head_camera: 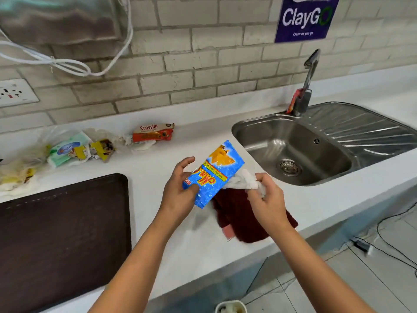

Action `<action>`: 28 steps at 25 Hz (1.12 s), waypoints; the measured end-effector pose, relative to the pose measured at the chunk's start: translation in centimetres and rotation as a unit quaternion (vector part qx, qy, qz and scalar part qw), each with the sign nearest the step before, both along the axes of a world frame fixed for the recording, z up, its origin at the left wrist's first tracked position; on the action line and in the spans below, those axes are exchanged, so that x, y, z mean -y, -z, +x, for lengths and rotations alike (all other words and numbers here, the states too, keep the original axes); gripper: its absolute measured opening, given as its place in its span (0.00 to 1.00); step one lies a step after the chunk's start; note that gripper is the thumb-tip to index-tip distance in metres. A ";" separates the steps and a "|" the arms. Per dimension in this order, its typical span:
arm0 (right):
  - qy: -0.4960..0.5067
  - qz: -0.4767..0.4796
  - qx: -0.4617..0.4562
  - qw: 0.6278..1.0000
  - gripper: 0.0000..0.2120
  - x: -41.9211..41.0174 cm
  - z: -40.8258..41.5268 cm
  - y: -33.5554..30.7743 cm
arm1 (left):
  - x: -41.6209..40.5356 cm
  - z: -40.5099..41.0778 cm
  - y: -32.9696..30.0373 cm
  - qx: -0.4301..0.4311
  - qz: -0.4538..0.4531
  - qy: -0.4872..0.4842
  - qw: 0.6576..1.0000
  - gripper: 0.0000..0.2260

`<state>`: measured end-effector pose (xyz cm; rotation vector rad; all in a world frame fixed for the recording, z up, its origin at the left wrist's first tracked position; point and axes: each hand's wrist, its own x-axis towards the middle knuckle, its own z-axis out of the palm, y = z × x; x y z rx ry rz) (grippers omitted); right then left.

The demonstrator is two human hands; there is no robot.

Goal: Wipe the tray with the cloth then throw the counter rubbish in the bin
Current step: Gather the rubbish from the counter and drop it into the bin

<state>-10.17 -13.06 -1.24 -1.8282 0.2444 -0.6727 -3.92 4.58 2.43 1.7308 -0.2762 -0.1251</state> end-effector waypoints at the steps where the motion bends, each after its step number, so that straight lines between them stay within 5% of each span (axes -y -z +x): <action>1: -0.001 -0.012 0.015 1.000 0.09 0.2 -1.5 0.6 | 0.3 -1.7 0.5 0.015 -0.013 0.003 1.000 0.26; 4: -0.010 -0.040 0.047 0.998 0.09 1.2 -6.2 3.7 | 0.9 -6.3 2.6 0.082 -0.018 -0.011 0.996 0.22; 8: -0.015 -0.043 -0.021 0.999 0.10 2.0 -12.5 11.1 | 0.3 -12.7 7.3 0.149 0.100 0.038 0.983 0.17; 16: 0.013 0.049 -0.292 0.955 0.11 0.0 -20.8 25.7 | -1.9 -20.2 20.1 -0.093 0.278 0.159 0.943 0.18; 21: 0.079 0.145 -0.500 0.850 0.08 -1.8 -22.9 34.9 | -2.4 -20.3 28.5 -0.242 0.340 0.146 0.897 0.16; 28: 0.134 0.267 -0.561 0.772 0.09 -3.4 -22.8 44.1 | -1.0 -19.1 38.7 -0.327 0.369 0.138 0.859 0.15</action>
